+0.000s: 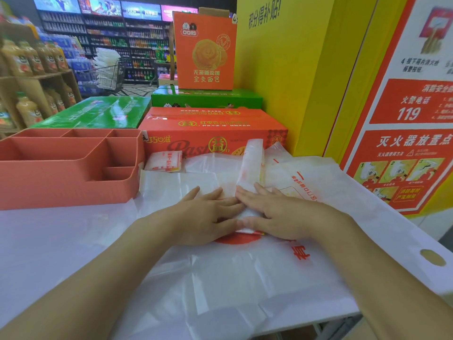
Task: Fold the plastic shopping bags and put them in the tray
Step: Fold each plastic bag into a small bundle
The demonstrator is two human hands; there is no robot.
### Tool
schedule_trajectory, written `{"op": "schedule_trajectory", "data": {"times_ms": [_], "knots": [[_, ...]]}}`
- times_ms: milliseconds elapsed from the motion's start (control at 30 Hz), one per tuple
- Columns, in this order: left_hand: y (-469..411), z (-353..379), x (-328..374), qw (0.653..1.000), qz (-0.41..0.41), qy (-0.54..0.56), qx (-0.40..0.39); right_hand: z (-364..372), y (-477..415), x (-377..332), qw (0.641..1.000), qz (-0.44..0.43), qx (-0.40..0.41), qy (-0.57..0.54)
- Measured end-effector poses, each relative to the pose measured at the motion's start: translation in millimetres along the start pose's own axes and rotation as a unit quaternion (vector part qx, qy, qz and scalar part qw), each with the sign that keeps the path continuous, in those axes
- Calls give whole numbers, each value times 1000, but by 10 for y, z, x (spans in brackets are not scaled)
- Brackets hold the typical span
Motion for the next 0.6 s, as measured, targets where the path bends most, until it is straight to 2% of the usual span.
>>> {"op": "schedule_trajectory", "data": {"times_ms": [200, 400, 600], "knots": [[27, -20, -64, 999, -3, 31, 28, -114, -33, 27, 993, -56, 87, -62], [71, -207, 10, 988, 28, 68, 138, -254, 4, 147, 979, -61, 136, -136], [88, -319, -5, 974, 6, 131, 183, -279, 65, 136, 960, -97, 99, -244]]}}
Point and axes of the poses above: each hand's wrist, its own y-axis away from the middle knuckle, its own z-axis out of the palm, x = y × z, the point moved 8 cm from there along -y, towards the middle knuckle, and after that the axes turned 2 degrees about y, right-handed, at the moved point
